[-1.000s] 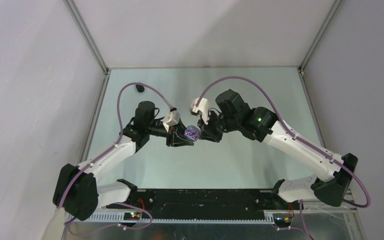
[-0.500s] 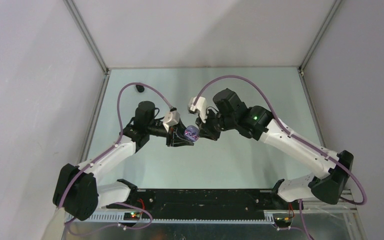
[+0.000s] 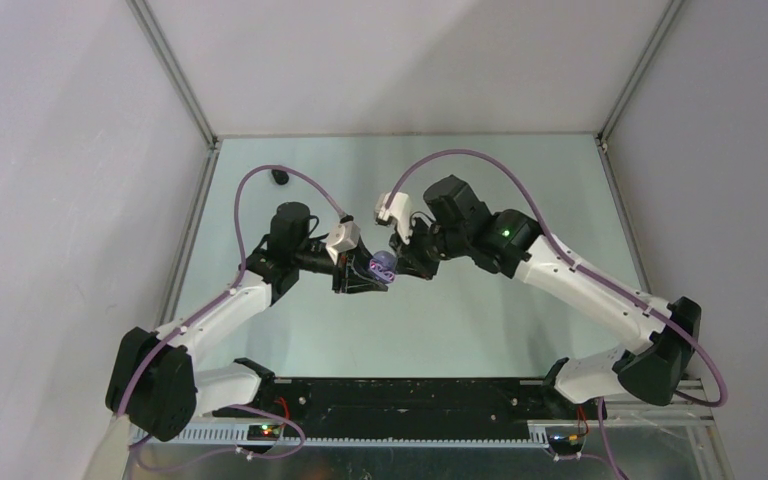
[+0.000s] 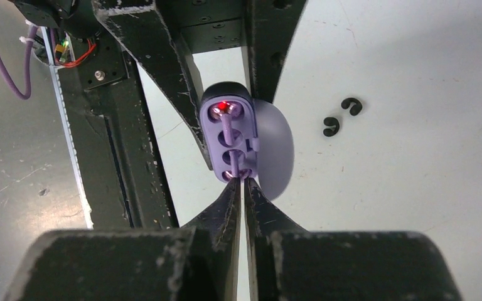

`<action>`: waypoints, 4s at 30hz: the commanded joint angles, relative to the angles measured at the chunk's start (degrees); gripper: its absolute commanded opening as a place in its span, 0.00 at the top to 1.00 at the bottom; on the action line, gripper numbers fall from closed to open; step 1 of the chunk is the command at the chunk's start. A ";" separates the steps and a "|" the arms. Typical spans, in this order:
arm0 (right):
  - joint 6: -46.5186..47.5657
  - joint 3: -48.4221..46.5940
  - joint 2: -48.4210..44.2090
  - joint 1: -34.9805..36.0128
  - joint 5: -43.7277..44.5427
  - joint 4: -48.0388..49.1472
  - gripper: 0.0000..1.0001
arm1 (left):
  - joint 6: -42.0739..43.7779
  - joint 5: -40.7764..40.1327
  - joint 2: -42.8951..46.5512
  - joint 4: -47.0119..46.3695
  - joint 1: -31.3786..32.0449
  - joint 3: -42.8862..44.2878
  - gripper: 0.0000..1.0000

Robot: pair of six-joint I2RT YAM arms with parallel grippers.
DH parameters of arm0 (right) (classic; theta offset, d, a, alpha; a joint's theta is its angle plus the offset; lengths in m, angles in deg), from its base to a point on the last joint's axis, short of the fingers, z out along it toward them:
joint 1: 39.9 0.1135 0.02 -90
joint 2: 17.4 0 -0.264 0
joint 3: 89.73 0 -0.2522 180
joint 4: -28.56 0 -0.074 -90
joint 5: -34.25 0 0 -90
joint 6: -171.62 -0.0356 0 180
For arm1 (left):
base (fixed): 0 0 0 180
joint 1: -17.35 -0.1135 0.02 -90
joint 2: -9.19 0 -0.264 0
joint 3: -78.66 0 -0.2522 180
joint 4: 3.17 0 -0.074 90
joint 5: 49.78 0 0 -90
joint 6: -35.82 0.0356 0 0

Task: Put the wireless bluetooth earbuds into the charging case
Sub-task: Place the earbud in the charging case, then close the charging case, then place the charging case at the center of the board.

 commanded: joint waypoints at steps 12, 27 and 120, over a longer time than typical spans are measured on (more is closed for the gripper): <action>-6.39 -0.34 1.01 -9.87 -4.24 8.02 0.87 | 0.79 1.32 0.88 -0.06 0.25 0.88 1.00; 1.24 -1.50 -6.84 -7.17 -20.05 -0.61 0.82 | 1.67 0.79 0.73 0.40 0.26 0.70 1.00; -7.27 6.69 -9.18 -54.61 -4.81 5.10 0.15 | -58.51 -27.14 -70.36 1.54 3.30 58.52 0.16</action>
